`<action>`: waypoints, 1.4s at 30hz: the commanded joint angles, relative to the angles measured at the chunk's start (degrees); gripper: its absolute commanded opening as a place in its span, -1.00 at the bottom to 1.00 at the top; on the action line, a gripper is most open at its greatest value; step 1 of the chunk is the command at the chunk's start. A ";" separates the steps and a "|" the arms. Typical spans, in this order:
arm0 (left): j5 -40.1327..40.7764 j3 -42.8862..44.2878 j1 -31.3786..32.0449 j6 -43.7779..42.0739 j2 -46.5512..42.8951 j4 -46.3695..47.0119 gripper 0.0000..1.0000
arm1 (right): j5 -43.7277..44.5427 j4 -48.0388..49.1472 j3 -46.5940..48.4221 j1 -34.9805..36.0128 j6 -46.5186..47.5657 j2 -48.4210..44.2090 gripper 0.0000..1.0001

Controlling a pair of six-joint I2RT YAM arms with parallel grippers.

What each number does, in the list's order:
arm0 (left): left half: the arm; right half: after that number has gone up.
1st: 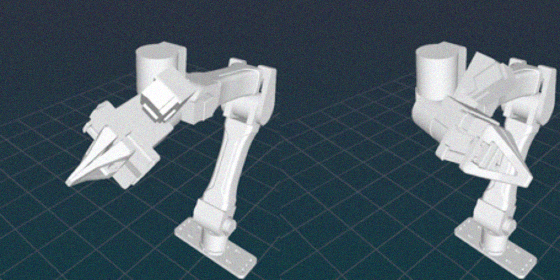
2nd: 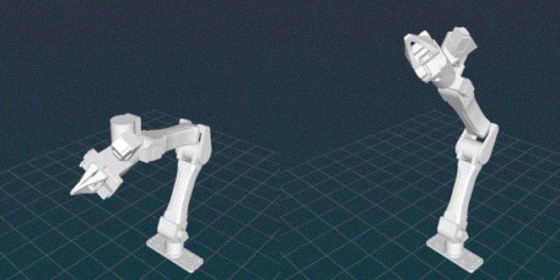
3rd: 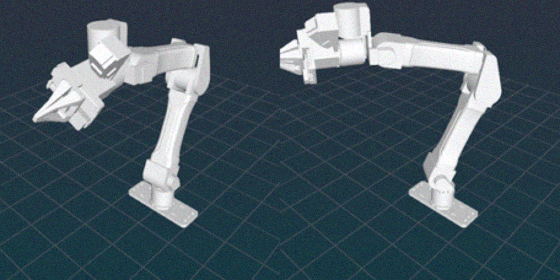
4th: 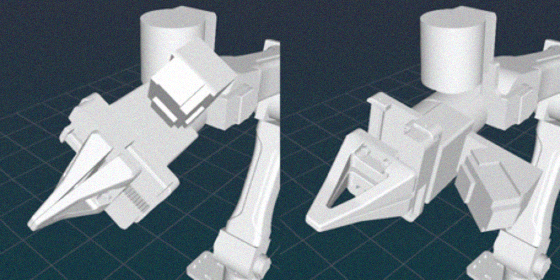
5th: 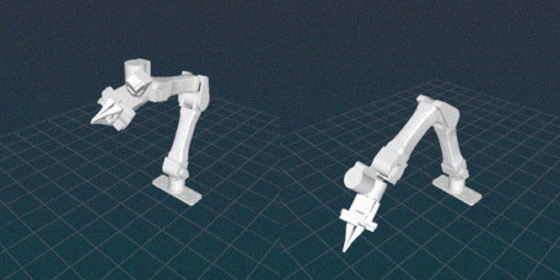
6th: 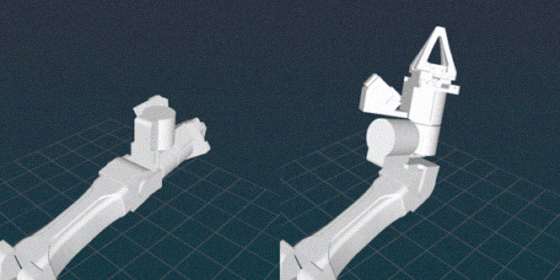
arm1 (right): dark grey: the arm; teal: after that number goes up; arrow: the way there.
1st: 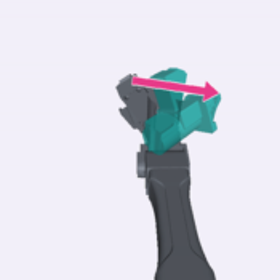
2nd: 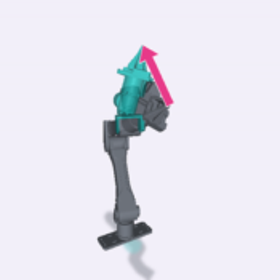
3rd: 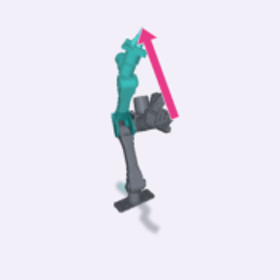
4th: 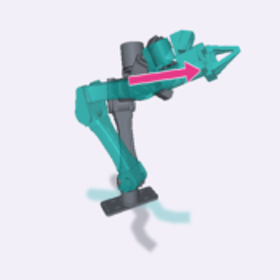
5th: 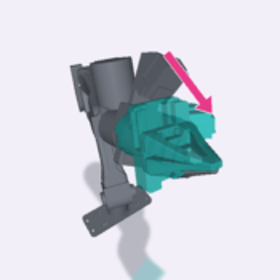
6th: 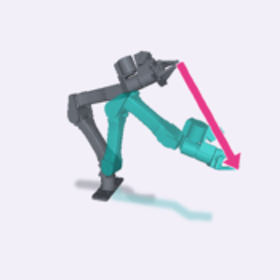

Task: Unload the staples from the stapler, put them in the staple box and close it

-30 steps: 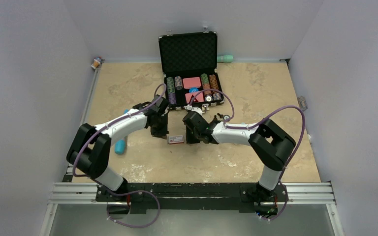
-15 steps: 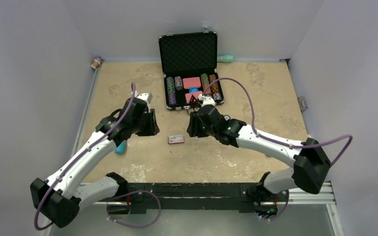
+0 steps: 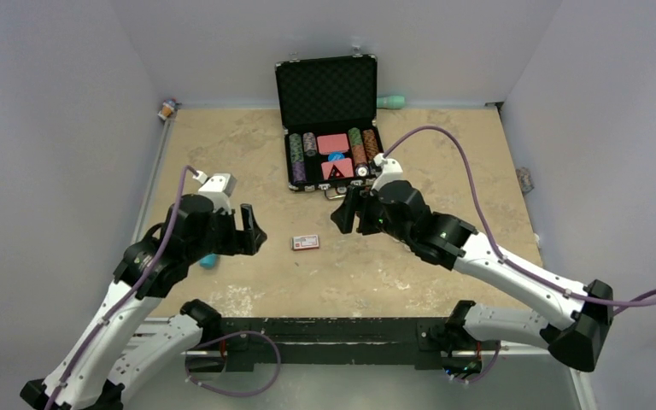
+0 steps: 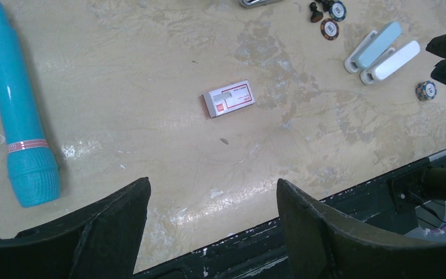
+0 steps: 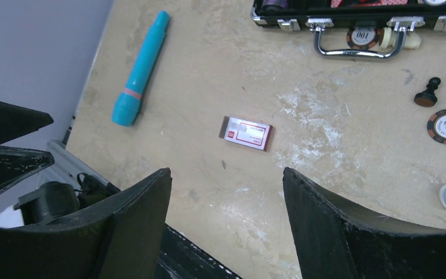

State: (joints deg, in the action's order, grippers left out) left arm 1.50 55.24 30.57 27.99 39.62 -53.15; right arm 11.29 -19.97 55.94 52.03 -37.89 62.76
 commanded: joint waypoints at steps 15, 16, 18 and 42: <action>-2.65 -3.24 0.10 -3.30 -19.14 -1.15 0.89 | 6.88 6.46 -3.67 0.86 5.54 -21.05 0.97; -2.54 -3.62 0.05 -3.22 -19.72 -0.81 0.89 | 7.19 7.17 -4.60 0.88 5.57 -22.71 0.97; -2.14 -4.26 0.05 -2.75 -20.61 -0.61 0.89 | 8.85 7.50 -5.97 0.85 4.85 -25.76 0.97; -1.67 -4.64 0.11 -2.59 -21.24 -0.88 0.81 | 11.80 -3.77 -12.71 0.87 -0.20 -60.16 0.97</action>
State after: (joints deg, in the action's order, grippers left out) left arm -0.64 50.74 30.57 25.91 18.79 -55.05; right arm 25.32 -24.64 45.17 52.56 -37.06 8.49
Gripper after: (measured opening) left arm 0.907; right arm 0.985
